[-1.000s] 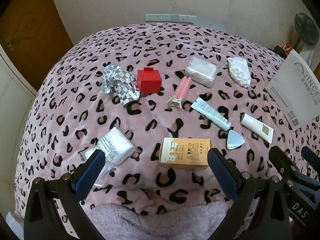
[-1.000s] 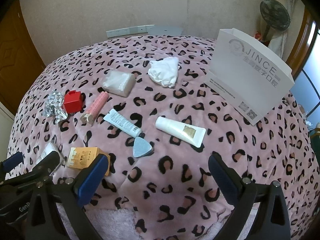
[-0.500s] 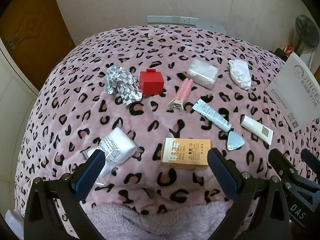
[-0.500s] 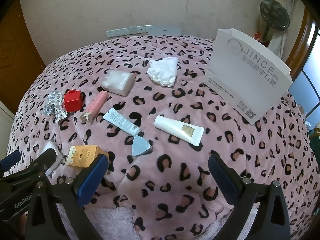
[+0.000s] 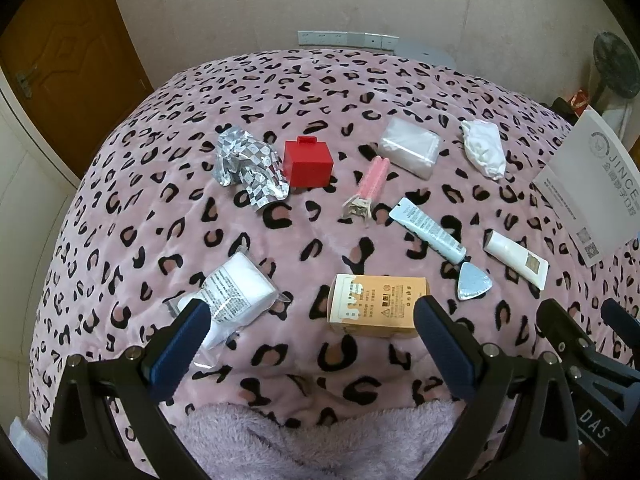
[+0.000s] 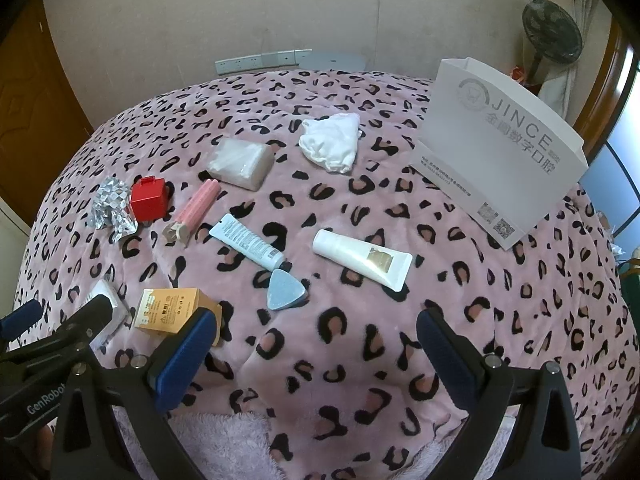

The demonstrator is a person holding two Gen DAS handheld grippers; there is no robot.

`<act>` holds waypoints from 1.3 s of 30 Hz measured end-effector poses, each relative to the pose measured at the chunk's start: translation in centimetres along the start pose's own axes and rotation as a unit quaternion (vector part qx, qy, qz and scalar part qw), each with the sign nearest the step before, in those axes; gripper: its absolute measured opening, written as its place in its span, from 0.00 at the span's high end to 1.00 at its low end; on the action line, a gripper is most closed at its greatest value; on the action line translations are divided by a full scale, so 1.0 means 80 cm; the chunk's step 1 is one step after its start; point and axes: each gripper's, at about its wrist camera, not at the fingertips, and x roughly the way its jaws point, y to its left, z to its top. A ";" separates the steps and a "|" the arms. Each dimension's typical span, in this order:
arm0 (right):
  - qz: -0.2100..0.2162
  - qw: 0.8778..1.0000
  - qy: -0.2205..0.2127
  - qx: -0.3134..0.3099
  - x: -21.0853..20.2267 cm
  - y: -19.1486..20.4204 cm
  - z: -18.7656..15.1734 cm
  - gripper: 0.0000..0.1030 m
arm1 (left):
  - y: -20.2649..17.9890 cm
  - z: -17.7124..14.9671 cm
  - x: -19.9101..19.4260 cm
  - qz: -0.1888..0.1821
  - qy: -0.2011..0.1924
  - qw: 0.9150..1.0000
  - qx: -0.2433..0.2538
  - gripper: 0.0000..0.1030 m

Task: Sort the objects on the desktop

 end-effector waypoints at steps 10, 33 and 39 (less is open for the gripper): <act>0.000 1.000 -0.001 0.001 -0.001 0.004 0.001 0.00 | 0.003 -0.002 -0.002 0.000 -0.002 1.000 -0.002 0.01; -0.003 1.000 -0.007 0.005 -0.003 0.003 -0.002 0.01 | 0.004 -0.002 -0.005 0.003 -0.004 1.000 -0.005 0.01; -0.004 1.000 -0.008 0.004 -0.004 0.002 -0.002 0.01 | 0.006 -0.003 -0.005 0.003 -0.006 1.000 -0.005 0.01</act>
